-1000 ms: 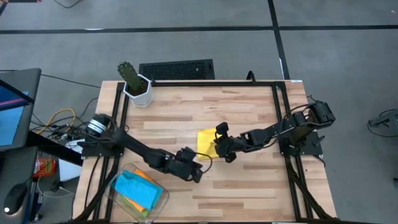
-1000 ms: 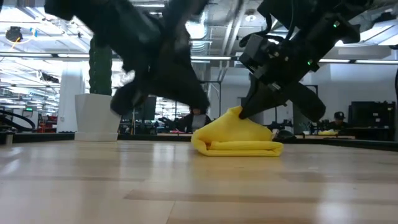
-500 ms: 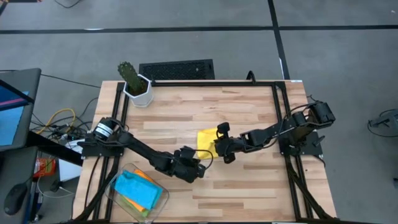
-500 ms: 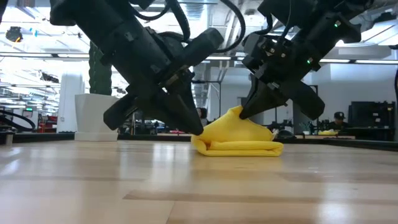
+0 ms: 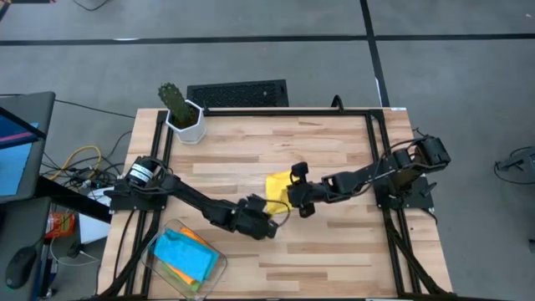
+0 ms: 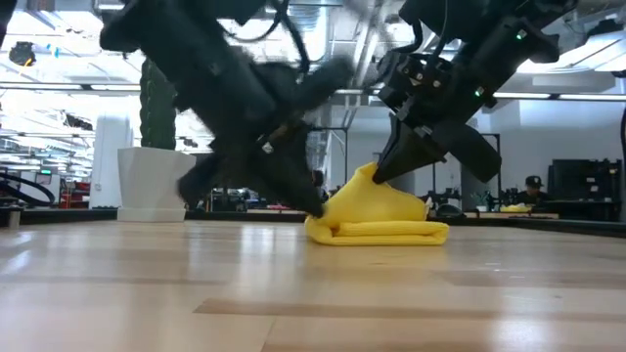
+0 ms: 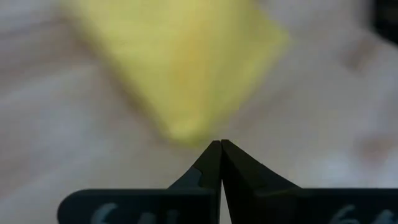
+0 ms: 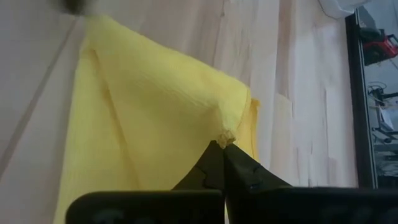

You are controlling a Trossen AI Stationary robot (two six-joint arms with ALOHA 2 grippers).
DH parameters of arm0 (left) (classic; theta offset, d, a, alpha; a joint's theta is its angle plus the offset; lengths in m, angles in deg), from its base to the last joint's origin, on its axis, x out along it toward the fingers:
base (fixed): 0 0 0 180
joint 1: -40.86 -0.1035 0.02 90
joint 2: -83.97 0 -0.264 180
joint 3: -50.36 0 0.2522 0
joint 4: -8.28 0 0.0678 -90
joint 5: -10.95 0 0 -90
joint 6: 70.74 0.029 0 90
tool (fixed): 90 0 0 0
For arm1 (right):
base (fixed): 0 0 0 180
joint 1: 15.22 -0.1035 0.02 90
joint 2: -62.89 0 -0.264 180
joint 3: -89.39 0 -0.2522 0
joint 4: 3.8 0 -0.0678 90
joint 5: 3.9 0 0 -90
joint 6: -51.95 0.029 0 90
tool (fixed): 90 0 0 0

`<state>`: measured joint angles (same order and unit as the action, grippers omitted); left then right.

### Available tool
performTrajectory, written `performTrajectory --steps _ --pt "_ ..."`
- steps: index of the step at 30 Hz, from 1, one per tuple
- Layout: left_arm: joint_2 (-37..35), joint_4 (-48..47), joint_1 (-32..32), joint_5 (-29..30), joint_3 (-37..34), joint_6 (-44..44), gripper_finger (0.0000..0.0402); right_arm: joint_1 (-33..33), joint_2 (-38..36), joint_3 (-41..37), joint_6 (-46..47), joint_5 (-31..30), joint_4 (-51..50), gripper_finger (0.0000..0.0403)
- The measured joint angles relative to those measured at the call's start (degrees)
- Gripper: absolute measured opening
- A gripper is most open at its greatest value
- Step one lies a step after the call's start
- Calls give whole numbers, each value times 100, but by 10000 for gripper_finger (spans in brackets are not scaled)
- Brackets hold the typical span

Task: Fold microfiber towels
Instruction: Fold the yellow microfiber towel

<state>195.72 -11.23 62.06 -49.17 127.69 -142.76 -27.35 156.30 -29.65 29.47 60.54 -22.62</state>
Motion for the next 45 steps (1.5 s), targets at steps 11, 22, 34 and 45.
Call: performTrajectory --steps 11,22,34,45 --pt "-2 56 82 352 2 143 0 104 0 0 175 17 21 17" --pt "283 15 -104 109 0 215 0 103 0 0 317 20 16 17" --pt "-127 -1715 -144 -260 -3 360 0 98 2 0 398 236 15 16" --pt "133 1714 75 -250 7 809 0 431 1 0 592 428 30 14"
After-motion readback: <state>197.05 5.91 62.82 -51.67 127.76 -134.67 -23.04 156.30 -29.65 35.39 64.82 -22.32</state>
